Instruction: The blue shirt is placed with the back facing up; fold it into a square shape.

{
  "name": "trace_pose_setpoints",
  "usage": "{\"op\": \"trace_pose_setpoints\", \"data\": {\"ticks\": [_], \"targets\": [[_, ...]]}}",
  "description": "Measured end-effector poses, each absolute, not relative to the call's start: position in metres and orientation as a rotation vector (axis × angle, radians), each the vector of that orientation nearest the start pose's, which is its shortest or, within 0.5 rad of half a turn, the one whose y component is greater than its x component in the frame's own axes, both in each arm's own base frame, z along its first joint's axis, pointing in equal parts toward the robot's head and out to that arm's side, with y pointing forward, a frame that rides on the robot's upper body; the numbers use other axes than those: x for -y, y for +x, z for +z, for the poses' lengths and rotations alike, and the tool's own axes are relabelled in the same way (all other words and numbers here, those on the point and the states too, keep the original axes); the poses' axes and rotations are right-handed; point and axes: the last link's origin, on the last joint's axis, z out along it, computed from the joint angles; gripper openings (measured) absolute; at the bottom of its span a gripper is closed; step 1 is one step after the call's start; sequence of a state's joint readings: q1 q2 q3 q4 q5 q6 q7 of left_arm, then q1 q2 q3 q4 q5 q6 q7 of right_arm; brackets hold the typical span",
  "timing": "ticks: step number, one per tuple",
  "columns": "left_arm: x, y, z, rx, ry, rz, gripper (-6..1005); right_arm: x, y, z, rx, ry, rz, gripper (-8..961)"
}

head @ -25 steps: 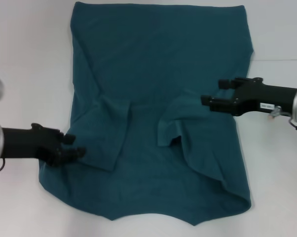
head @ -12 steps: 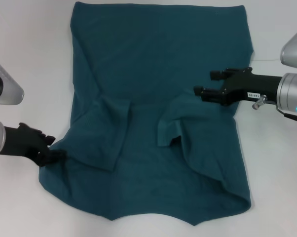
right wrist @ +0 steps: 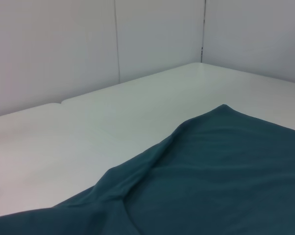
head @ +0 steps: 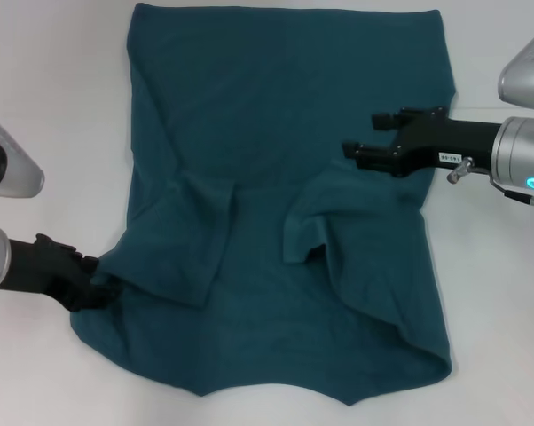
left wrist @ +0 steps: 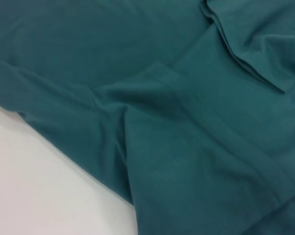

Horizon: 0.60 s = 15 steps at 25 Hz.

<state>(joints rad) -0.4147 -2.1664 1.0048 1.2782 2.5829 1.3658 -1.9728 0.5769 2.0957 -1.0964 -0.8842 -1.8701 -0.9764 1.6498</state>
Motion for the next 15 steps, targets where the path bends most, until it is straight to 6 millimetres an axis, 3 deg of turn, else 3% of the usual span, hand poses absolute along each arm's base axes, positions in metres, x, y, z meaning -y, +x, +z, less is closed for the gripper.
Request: {"op": "trace_pose_setpoints", "data": {"ticks": [5, 15], "targets": [[-0.346, -0.274, 0.026, 0.738, -2.515, 0.272, 536, -0.412, 0.211, -0.002, -0.560, -2.441, 0.445, 696], [-0.352, -0.282, 0.011, 0.721, -2.506, 0.352, 529, -0.409, 0.213, -0.003, -0.581, -2.444, 0.461, 695]]}}
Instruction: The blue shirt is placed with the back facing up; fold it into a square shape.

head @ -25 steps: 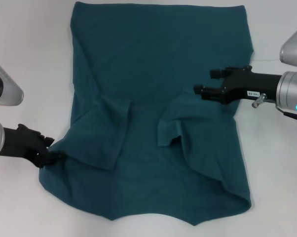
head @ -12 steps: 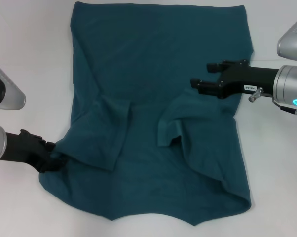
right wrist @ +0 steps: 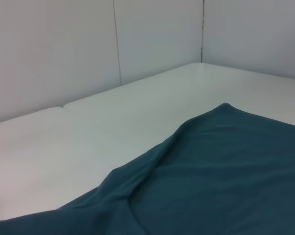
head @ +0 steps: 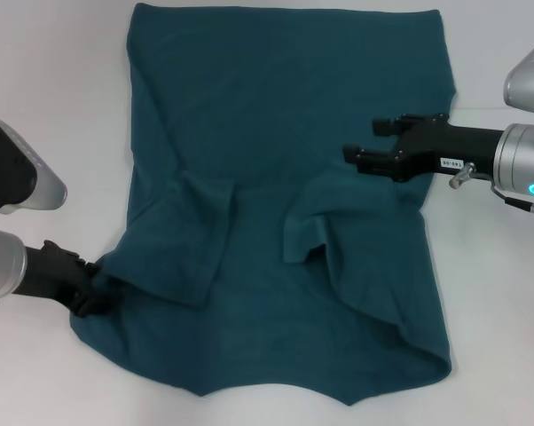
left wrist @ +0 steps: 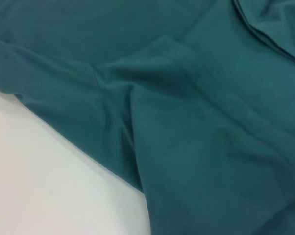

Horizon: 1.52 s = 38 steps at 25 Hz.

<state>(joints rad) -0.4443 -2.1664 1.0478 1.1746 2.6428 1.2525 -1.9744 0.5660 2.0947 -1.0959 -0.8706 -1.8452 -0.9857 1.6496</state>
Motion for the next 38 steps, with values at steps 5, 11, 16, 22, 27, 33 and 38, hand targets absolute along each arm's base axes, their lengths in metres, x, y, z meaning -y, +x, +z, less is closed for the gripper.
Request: {"op": "trace_pose_setpoints", "data": {"ticks": [5, 11, 16, 22, 27, 33, 38], "targets": [[-0.355, -0.282, 0.008, 0.718, -2.483, 0.350, 527, -0.408, 0.214, -0.003, -0.594, -2.443, 0.464, 695], [-0.356, -0.283, 0.007, 0.725, -2.477, 0.352, 524, -0.408, 0.215, -0.002, -0.608, -2.432, 0.482, 696], [-0.356, -0.283, 0.006, 0.751, -2.472, 0.352, 521, -0.408, 0.216, 0.001, -0.614, -2.421, 0.506, 695], [-0.357, -0.282, 0.007, 0.792, -2.460, 0.354, 376, -0.408, 0.215, 0.001, -0.614, -2.422, 0.507, 693], [-0.357, -0.284, 0.007, 0.819, -2.443, 0.365, 115, -0.407, 0.216, 0.001, -0.623, -2.421, 0.508, 692], [-0.357, -0.280, 0.010, 0.878, -2.436, 0.350, 50, -0.405, 0.220, 0.003, -0.659, -2.413, 0.484, 690], [-0.352, -0.276, 0.009, 0.917, -2.468, 0.361, 50, -0.403, 0.219, 0.015, -0.753, -2.420, 0.350, 688]]}}
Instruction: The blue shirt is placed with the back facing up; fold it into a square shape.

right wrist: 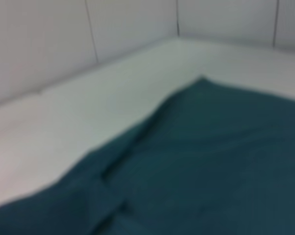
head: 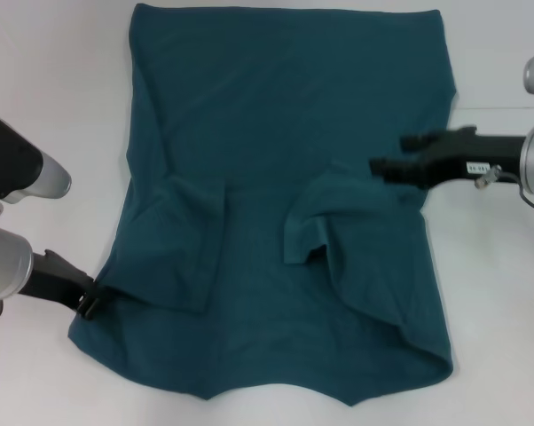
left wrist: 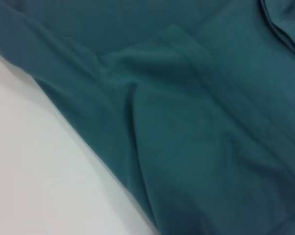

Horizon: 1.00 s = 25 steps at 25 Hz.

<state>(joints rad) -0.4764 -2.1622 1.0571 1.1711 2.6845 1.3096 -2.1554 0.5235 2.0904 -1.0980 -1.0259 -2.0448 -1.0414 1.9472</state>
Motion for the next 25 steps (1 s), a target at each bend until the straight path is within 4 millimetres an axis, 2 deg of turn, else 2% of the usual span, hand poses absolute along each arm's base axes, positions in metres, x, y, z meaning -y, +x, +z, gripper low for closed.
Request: {"op": "trace_pose_setpoints", "data": {"ticks": [5, 11, 17, 25], "targets": [[-0.346, -0.278, 0.006, 0.939, -2.483, 0.379, 49, -0.379, 0.218, 0.013, -0.913, -2.489, 0.195, 687], [-0.341, -0.279, 0.004, 0.956, -2.506, 0.393, 49, -0.341, 0.222, 0.012, -1.051, -2.518, 0.117, 686], [-0.339, -0.277, 0.006, 0.954, -2.508, 0.382, 49, -0.308, 0.237, 0.009, -1.189, -2.526, 0.069, 686], [-0.336, -0.277, 0.006, 0.963, -2.520, 0.385, 50, -0.293, 0.245, -0.004, -1.288, -2.528, -0.018, 685]]}}
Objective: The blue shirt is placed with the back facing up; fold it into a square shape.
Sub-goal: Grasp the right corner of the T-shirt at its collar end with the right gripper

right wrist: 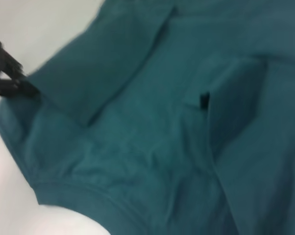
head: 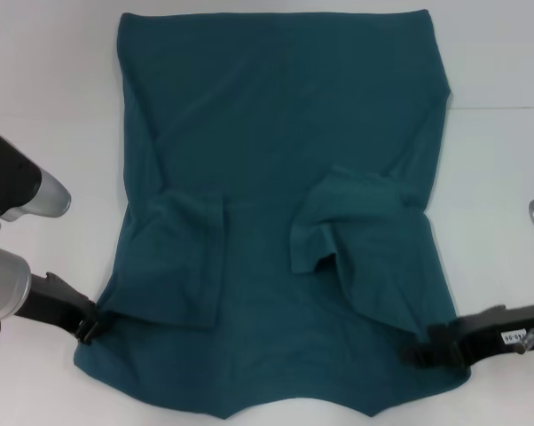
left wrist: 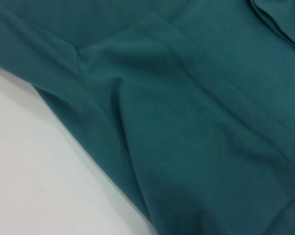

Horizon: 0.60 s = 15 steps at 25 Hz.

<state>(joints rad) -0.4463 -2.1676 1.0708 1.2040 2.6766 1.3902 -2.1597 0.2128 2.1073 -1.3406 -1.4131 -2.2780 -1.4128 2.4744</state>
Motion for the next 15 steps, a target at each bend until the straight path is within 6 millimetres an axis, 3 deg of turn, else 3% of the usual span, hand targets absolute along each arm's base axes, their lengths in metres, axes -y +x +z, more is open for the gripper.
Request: {"op": "trace_pose_setpoints", "data": {"ticks": [15], "targets": [[-0.3322, -0.2786, 0.0022, 0.967, -2.547, 0.395, 50, -0.2996, 0.2516, -0.0023, -1.280, -2.443, -0.179, 682]]}}
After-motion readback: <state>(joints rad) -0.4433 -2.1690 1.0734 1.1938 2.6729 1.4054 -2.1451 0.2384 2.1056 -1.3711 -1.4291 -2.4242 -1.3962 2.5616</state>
